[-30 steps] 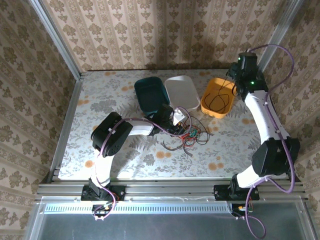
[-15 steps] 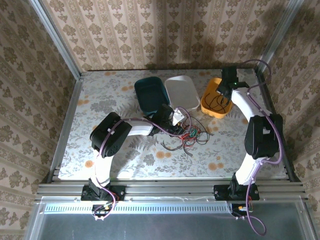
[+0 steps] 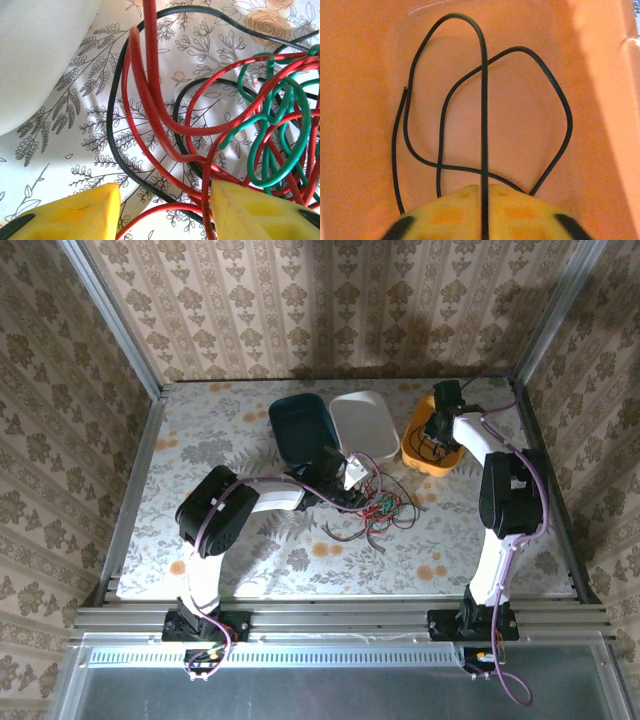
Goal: Untangle the cables
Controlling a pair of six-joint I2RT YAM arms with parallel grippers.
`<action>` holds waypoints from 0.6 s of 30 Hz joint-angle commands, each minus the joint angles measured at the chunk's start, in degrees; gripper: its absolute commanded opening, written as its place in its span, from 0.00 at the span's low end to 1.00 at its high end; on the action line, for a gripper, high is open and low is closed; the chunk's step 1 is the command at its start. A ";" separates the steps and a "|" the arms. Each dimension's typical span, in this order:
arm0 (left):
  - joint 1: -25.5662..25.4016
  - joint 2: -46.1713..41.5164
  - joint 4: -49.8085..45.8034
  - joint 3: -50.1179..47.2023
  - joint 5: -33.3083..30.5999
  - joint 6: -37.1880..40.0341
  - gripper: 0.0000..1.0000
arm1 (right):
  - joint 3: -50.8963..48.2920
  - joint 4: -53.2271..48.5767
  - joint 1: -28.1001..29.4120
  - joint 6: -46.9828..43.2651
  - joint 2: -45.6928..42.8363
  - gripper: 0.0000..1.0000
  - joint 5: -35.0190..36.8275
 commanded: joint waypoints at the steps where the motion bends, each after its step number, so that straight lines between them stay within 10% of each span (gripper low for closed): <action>1: 0.53 -2.77 0.16 -0.22 0.26 1.16 0.52 | 0.37 -3.11 0.18 -0.59 -6.46 0.41 3.72; 8: 0.97 -3.82 0.19 0.31 1.12 1.77 0.52 | -6.14 -3.97 0.42 -1.47 -17.11 0.44 6.24; 18: 0.60 -3.81 0.81 1.14 8.18 1.82 0.54 | -23.64 -3.57 9.27 -9.16 -26.18 0.43 -11.99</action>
